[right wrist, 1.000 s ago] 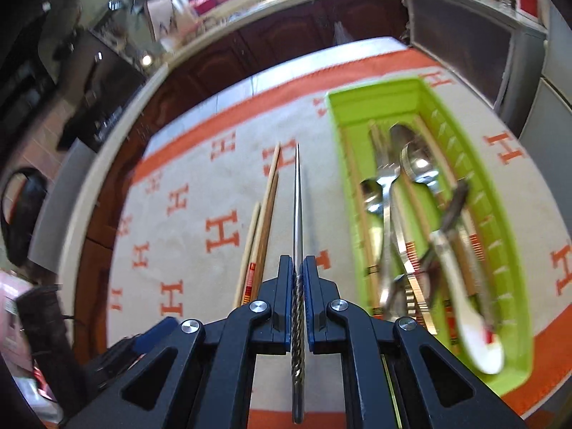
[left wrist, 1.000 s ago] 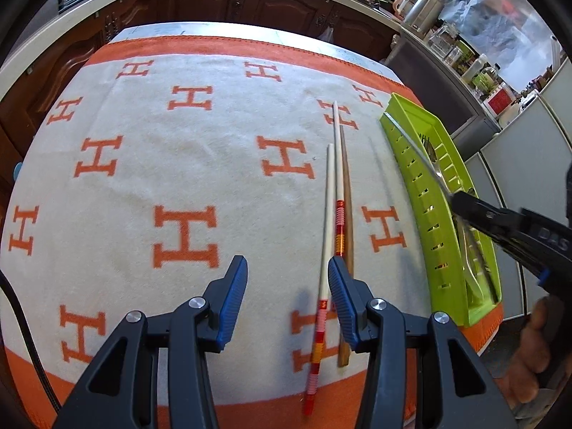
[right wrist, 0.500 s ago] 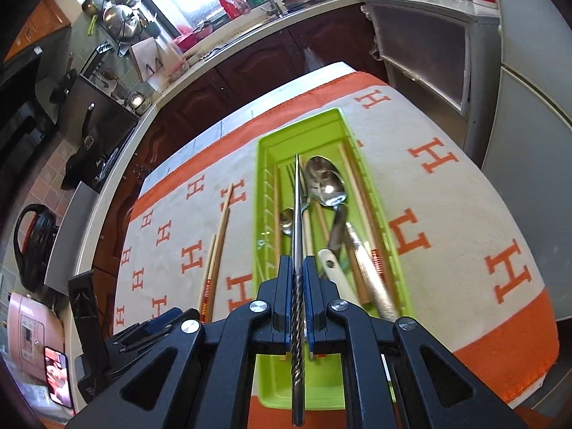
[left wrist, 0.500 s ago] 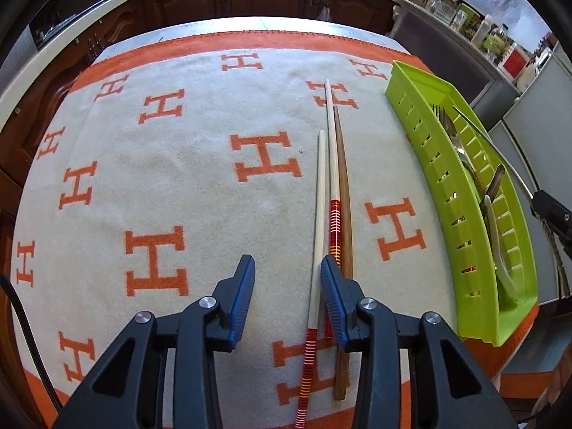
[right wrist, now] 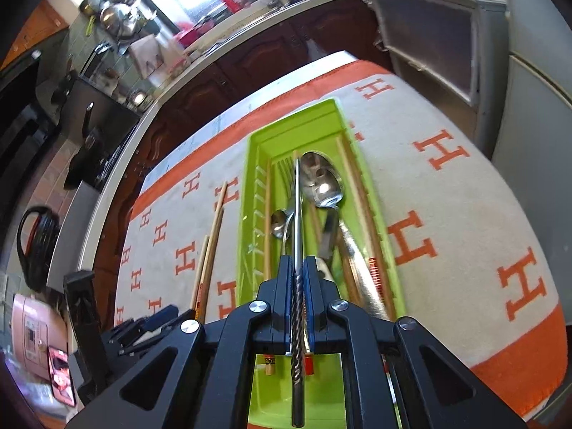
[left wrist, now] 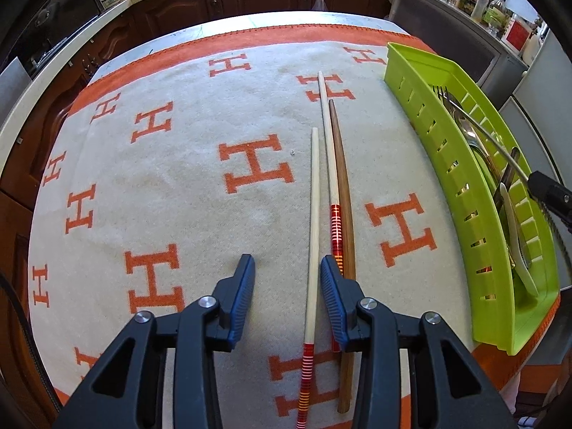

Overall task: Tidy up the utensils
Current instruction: 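Grasp a red-banded chopstick with the left tool while the right tool drops its chopstick into the tray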

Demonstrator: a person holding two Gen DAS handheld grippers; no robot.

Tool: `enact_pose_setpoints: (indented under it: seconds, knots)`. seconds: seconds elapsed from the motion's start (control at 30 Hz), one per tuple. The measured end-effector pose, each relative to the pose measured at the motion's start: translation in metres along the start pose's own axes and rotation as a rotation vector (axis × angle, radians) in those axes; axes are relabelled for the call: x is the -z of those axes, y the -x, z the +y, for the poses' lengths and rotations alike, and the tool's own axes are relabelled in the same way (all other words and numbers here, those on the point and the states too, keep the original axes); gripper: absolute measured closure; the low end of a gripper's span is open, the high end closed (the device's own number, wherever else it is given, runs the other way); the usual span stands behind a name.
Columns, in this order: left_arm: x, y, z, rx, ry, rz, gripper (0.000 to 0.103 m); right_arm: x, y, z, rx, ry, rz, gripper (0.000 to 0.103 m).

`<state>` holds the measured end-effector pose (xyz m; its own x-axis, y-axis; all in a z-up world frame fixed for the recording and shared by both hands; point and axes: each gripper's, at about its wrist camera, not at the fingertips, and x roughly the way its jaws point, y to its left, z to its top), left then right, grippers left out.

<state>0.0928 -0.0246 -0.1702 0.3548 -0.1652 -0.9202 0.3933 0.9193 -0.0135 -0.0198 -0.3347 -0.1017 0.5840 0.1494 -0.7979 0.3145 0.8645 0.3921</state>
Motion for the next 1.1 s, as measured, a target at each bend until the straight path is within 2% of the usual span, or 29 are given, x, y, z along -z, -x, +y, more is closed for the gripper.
enact_pose_setpoints:
  seconds: [0.03, 0.07, 0.33, 0.7, 0.9, 1.1]
  knots:
    - [-0.001, 0.0, 0.0, -0.001, 0.003, -0.003, 0.084, 0.001, -0.003, 0.001, -0.005, 0.0, 0.007, 0.096]
    - [-0.002, 0.0, 0.001, 0.003, 0.01, -0.003, 0.099, 0.001, -0.004, 0.001, -0.007, -0.004, 0.011, 0.096]
    - [-0.002, 0.002, 0.013, 0.068, 0.12, -0.002, 0.1, 0.003, -0.008, -0.01, -0.041, -0.053, 0.019, 0.094]
    - [-0.012, 0.042, -0.002, 0.178, 0.126, -0.049, 0.1, 0.008, -0.002, -0.022, -0.049, -0.087, -0.005, 0.094]
    - [-0.04, 0.078, -0.03, 0.251, 0.108, -0.109, 0.1, 0.01, 0.012, -0.033, -0.05, -0.113, -0.038, 0.094]
    - [-0.069, 0.076, -0.072, 0.278, 0.103, -0.118, 0.1, 0.013, 0.025, -0.041, -0.052, -0.152, -0.063, 0.094]
